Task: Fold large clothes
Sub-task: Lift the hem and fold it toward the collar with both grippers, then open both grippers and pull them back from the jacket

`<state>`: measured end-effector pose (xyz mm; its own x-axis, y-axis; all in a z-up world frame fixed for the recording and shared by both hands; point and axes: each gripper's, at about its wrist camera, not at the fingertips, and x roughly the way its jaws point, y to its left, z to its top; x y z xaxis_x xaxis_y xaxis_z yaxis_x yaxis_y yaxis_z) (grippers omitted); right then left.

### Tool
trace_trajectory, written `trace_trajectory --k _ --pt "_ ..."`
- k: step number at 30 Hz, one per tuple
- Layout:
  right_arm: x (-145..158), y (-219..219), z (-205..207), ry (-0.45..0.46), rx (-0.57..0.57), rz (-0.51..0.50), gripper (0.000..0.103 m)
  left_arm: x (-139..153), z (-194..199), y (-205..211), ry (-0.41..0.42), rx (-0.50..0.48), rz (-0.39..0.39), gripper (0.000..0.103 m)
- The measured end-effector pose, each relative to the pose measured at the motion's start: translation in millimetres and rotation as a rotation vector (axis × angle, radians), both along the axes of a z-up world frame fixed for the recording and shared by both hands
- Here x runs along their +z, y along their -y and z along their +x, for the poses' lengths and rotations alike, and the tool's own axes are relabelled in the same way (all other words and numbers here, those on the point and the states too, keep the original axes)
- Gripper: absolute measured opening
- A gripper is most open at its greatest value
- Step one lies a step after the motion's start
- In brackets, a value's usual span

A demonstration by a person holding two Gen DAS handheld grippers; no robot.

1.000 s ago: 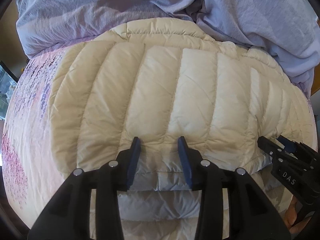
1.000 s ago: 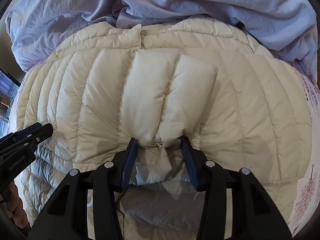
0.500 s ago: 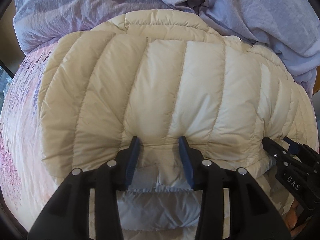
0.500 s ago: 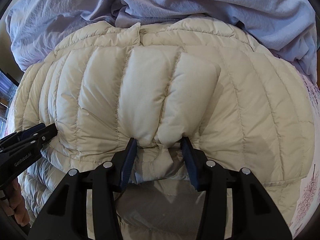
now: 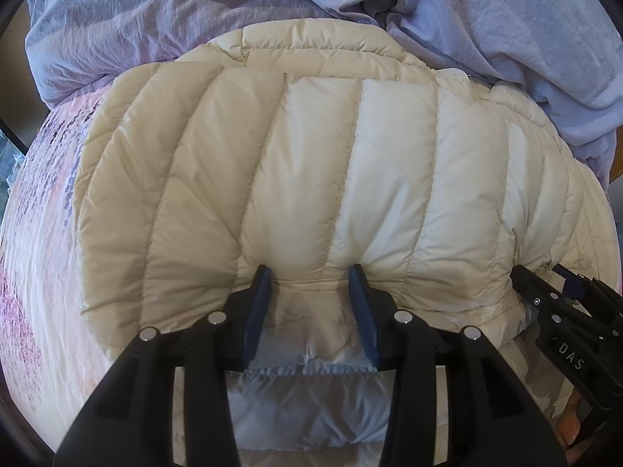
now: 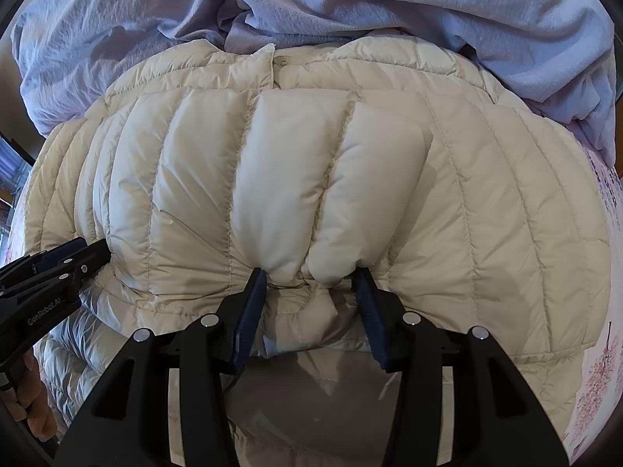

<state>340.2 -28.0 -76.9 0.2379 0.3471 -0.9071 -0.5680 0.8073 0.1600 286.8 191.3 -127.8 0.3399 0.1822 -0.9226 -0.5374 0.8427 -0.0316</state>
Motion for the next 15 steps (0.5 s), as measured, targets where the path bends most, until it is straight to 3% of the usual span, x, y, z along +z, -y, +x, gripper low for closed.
trace_trajectory --k 4,7,15 --pt "1.0 -0.1 5.0 -0.019 0.008 0.001 0.055 5.0 -0.7 -2.6 -0.004 -0.002 -0.01 0.044" --pt "4.3 1.8 12.7 -0.046 -0.001 -0.008 0.076 13.8 -3.4 -4.6 -0.012 0.002 -0.001 0.048" --pt "36.9 27.5 18.9 -0.026 -0.006 0.049 0.079 50.3 -33.9 2.7 0.048 -0.032 0.032 0.054"
